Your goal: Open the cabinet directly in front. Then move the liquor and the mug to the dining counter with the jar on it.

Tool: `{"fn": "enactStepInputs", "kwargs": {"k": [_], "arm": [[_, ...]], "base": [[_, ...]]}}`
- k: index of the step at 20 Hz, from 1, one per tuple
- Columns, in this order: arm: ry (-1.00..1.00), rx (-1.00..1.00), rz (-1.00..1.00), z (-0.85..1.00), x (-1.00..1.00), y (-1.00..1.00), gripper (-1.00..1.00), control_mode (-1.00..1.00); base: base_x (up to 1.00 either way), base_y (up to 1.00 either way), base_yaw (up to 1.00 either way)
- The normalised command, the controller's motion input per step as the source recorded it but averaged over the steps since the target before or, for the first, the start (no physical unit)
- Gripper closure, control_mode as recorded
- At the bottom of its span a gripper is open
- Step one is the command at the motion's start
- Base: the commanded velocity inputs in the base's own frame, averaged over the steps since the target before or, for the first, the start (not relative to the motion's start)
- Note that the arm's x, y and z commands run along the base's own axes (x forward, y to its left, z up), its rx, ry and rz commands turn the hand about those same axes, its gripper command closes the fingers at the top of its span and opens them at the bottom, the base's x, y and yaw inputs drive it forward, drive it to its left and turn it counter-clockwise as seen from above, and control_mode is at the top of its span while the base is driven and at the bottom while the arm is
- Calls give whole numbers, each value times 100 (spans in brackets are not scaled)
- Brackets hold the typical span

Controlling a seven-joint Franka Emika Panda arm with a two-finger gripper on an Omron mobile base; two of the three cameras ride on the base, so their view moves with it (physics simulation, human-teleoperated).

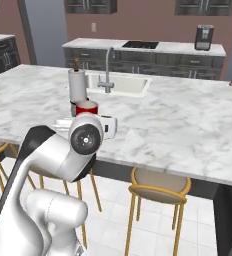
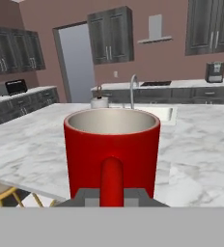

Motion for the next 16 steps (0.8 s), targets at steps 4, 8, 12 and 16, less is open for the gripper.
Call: {"fn": "enactStepInputs", "kwargs": {"k": [4,8,12,16], "arm": [[0,0,0,0,0,0,100,100],[0,0,0,0,0,0,100,100],[0,0,0,0,0,0,100,100],[0,0,0,0,0,0,100,100]], "base": [[57,-2,0],[97,0,-1],[100,1,-3],[79,1,-2]]}}
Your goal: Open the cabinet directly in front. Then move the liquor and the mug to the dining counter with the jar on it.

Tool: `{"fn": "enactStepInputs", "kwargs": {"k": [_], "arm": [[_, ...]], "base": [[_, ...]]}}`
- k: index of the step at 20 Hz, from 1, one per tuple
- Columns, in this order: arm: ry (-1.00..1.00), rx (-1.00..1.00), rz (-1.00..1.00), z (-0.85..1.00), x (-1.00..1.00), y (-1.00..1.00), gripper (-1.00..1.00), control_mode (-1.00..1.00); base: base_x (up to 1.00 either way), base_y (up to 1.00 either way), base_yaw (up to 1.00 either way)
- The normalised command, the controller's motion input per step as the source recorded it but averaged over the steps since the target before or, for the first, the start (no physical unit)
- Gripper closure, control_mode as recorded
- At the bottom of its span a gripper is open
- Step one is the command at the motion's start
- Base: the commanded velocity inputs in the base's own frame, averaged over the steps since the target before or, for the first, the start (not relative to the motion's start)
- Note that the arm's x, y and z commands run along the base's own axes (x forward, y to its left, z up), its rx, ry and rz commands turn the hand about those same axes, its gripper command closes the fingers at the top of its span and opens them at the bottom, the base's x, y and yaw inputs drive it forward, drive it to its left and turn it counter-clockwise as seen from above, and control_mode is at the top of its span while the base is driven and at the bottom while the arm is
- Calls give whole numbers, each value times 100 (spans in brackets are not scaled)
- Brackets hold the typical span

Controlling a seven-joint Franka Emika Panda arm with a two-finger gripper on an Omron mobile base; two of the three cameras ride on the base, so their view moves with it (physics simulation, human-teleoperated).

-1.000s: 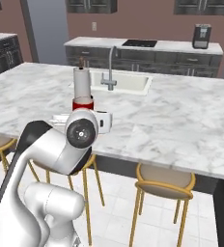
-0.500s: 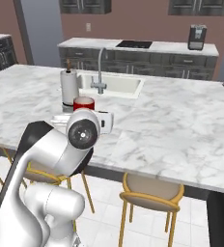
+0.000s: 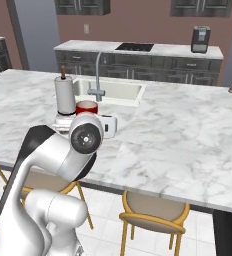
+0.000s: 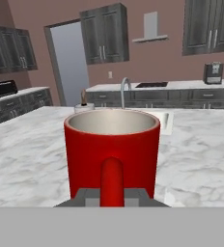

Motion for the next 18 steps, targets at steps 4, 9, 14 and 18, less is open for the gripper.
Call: {"fn": "enactStepInputs", "kwargs": {"k": [4,9,14,18], "arm": [[0,0,0,0,0,0,100,100],[0,0,0,0,0,0,100,100],[0,0,0,0,0,0,100,100],[0,0,0,0,0,0,100,100]], "base": [[21,0,0],[6,0,0],[0,0,0],[0,0,0]]}}
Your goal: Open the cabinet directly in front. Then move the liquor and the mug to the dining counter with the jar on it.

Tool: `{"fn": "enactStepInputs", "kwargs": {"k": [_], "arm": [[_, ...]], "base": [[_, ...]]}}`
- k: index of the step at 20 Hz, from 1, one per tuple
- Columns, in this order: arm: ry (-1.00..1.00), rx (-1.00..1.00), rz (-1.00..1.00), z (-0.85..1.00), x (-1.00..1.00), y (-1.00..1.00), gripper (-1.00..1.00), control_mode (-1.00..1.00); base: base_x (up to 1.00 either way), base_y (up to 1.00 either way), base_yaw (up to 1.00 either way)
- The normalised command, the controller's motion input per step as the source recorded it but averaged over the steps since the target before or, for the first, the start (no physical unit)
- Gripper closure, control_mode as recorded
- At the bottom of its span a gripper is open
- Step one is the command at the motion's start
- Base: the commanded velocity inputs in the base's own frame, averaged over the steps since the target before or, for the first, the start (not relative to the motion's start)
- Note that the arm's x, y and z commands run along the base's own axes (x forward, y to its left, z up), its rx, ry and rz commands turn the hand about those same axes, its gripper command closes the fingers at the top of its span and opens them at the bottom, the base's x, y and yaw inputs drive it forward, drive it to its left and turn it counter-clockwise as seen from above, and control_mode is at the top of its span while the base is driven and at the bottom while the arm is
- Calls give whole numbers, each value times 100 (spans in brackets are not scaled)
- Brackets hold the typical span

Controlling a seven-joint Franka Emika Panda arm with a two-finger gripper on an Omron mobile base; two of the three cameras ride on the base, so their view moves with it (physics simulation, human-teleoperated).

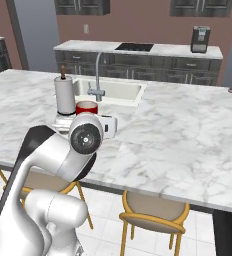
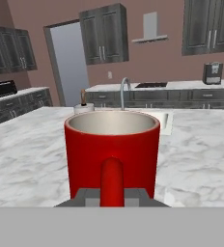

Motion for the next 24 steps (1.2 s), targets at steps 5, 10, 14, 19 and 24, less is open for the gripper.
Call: {"fn": "enactStepInputs", "kwargs": {"k": [5,10,14,19,24], "arm": [[1,-3,3,-15,0,0,100,-100],[7,-8,7,-42,10,4,100,-100],[3,-7,11,-41,0,0,100,-100],[3,-12,14,-42,10,10,100,-100],[4,-15,8,-35,78,52,100,-100]], "base": [[0,0,0],[0,0,0],[0,0,0],[0,0,0],[0,0,0]]}}
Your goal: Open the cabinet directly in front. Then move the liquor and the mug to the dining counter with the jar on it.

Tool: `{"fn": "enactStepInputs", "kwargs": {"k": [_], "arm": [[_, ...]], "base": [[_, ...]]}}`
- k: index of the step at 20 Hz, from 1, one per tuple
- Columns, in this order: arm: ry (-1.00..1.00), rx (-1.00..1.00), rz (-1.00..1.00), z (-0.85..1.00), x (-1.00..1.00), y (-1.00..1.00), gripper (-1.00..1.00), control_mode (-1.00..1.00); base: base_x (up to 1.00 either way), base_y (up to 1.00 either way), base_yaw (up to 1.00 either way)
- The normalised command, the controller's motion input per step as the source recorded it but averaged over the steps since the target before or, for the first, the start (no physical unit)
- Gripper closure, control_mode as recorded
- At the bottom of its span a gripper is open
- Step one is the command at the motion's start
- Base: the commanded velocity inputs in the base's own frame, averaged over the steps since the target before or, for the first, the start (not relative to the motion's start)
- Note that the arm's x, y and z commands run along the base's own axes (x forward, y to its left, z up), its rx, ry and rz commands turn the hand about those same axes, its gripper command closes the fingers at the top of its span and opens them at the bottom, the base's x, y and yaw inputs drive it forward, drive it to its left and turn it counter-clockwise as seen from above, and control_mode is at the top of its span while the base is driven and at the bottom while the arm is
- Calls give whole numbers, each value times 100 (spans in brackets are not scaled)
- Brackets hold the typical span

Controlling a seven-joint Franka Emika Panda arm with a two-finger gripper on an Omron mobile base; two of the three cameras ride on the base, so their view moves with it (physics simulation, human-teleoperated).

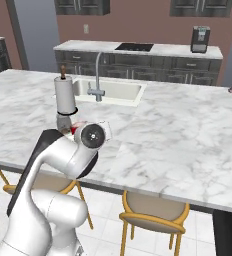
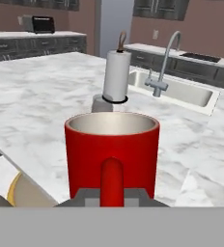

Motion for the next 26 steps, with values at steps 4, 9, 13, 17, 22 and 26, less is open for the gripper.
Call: {"fn": "enactStepInputs", "kwargs": {"k": [4,9,13,17,22,26], "arm": [[0,-7,6,-24,89,31,100,-100],[0,0,5,-22,83,14,100,-100],[0,7,6,-34,78,8,100,-100],[-2,25,2,-33,20,0,100,-100],[-3,25,0,-10,0,0,100,-100],[0,1,0,0,0,0,100,-100]], "base": [[0,0,0],[0,0,0],[0,0,0],[0,0,0],[0,0,0],[0,0,0]]}}
